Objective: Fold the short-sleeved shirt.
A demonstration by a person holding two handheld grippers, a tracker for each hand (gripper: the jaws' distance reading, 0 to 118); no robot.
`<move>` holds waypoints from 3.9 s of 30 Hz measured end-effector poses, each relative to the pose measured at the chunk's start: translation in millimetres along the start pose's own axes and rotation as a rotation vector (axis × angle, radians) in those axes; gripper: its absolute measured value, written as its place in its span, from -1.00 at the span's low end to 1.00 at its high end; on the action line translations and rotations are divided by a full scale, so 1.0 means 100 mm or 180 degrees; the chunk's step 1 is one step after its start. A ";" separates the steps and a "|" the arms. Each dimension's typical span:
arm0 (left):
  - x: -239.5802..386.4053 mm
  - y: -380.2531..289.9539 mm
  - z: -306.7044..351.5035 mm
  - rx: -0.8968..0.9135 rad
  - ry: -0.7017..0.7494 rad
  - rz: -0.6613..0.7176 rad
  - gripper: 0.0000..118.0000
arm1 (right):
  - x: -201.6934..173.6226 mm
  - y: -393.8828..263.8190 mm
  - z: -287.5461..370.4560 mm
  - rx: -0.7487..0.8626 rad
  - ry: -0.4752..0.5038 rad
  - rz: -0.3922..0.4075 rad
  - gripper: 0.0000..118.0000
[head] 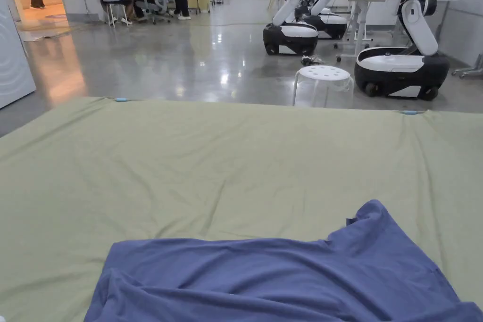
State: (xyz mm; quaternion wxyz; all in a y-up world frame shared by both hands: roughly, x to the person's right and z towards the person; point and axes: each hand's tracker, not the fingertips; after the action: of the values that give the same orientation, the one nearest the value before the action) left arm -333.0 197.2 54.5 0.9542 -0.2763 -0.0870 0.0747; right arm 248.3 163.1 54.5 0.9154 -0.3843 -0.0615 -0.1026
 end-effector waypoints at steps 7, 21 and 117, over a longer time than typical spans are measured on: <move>0.60 0.27 0.69 0.1091 0.0412 -0.0462 -0.15 | -0.37 -0.10 0.95 0.1925 0.0089 0.0572 -0.07; 1.20 0.14 0.92 0.1255 0.0281 -0.0749 -0.95 | -1.17 -0.12 1.02 0.1711 0.0760 0.1128 -1.00; -0.31 -0.12 -0.27 -0.0096 -0.0203 -0.0115 -0.13 | 0.23 -0.25 0.25 0.0797 0.0072 0.0302 -0.18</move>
State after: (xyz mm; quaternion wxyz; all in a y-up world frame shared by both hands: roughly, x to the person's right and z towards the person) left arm -356.5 167.7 34.5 0.9479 -0.2865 -0.1236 0.0649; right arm 263.9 160.6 93.4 0.9607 -0.2683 -0.0452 -0.0550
